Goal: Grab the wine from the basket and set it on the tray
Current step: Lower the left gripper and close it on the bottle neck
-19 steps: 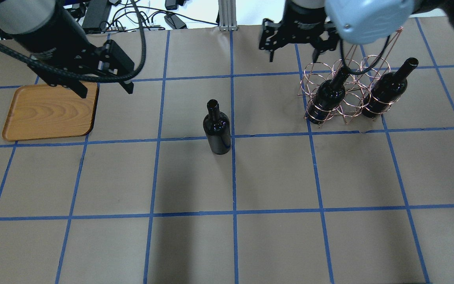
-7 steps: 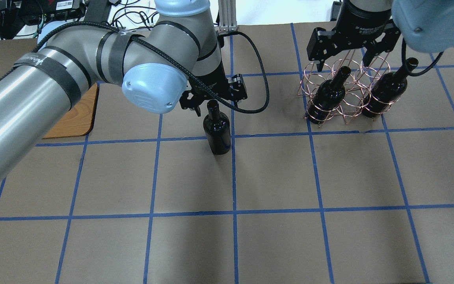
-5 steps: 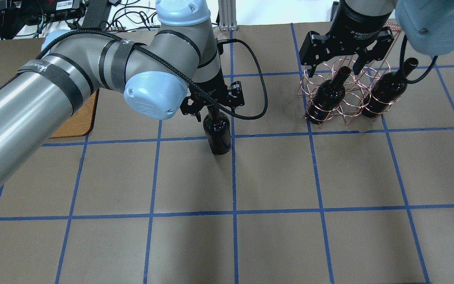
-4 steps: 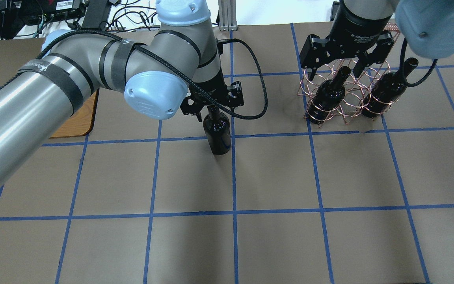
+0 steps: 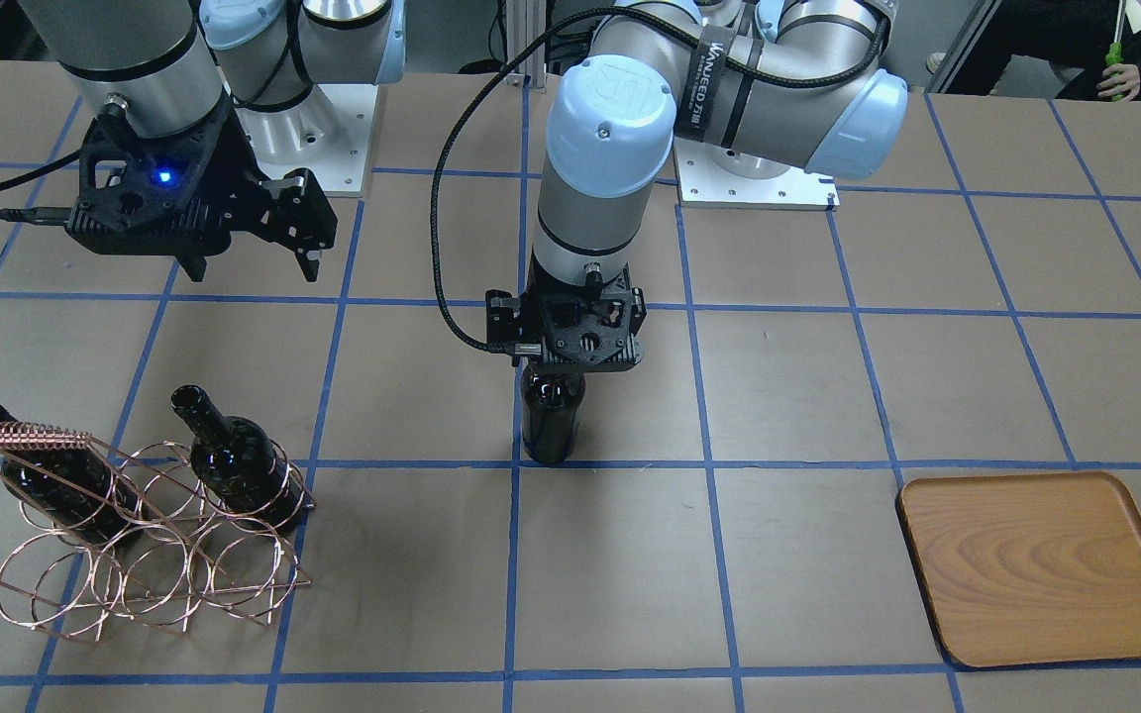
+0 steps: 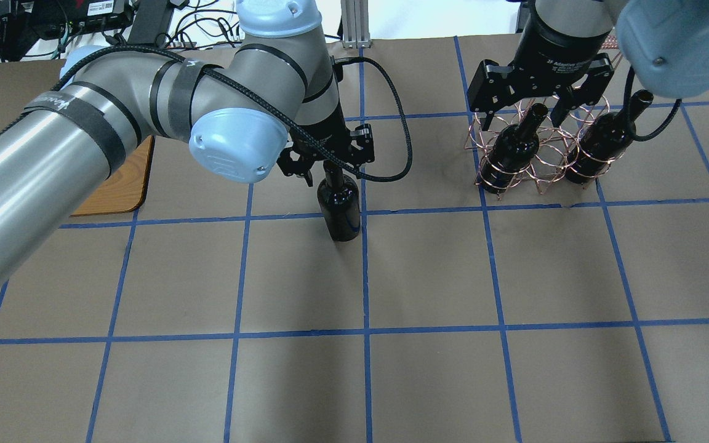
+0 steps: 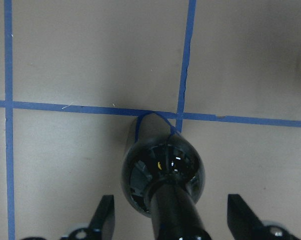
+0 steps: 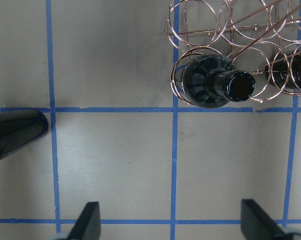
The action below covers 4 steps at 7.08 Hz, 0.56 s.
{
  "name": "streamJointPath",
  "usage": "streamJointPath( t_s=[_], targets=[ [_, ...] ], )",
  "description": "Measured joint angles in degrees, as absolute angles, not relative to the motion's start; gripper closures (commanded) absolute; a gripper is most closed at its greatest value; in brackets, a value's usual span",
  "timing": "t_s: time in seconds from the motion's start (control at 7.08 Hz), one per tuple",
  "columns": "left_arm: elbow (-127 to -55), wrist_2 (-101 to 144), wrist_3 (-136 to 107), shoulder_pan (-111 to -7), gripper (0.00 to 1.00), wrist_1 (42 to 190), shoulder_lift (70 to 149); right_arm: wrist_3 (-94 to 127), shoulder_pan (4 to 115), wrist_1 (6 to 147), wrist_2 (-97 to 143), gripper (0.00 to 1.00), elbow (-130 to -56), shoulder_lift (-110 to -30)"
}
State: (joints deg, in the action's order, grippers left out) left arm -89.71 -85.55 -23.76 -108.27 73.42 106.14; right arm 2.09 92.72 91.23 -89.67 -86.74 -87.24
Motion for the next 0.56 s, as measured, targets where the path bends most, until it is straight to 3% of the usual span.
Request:
streamJointPath(
  t_s=[0.28,0.56],
  targets=[
    [-89.7,-85.4,-24.2,-108.1,0.45,73.1,106.2,2.0,92.7,91.2,-89.9,0.00,-86.7,-87.3],
    [-89.7,-85.4,-24.2,-108.1,0.59,72.3,106.1,2.0,92.7,91.2,-90.0,0.00,-86.7,-87.4]
  ],
)
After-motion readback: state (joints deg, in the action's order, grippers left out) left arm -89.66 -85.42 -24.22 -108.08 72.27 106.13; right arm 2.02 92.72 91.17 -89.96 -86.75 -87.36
